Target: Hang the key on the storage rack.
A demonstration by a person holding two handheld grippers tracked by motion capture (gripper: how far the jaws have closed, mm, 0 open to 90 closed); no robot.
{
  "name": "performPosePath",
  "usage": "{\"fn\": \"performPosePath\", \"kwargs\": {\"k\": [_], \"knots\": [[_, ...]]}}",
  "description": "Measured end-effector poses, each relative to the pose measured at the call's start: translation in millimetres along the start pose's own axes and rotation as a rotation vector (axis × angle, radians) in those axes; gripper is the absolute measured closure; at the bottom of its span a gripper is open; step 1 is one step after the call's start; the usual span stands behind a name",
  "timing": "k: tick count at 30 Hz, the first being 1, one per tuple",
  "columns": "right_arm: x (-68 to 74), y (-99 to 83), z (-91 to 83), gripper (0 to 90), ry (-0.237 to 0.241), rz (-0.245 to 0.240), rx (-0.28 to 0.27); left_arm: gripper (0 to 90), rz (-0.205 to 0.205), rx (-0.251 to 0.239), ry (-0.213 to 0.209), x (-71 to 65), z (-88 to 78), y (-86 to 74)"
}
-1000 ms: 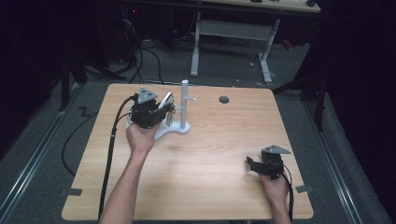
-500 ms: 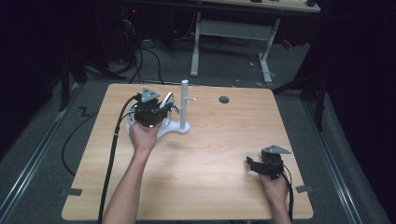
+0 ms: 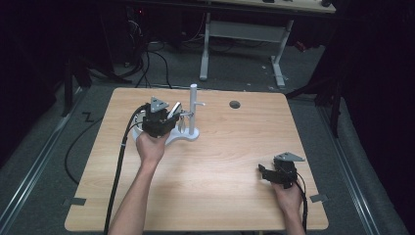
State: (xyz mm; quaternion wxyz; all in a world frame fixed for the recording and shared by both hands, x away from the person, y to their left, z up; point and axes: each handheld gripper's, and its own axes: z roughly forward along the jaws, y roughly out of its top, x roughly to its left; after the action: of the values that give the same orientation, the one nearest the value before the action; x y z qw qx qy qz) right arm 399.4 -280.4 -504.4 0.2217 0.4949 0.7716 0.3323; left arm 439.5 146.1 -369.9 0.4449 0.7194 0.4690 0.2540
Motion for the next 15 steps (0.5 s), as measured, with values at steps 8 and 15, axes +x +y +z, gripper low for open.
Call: {"fn": "performPosePath", "kwargs": {"k": [8,15], "knots": [[0.0,0.0,0.0,29.3,0.000,-0.002,0.001,75.6,-0.001,0.018,0.018,0.2,3.8,-10.7],[0.0,0.0,0.0,29.3,0.000,-0.001,0.000,75.7,-0.004,0.028,0.018,0.1,6.5,-15.7]]}}
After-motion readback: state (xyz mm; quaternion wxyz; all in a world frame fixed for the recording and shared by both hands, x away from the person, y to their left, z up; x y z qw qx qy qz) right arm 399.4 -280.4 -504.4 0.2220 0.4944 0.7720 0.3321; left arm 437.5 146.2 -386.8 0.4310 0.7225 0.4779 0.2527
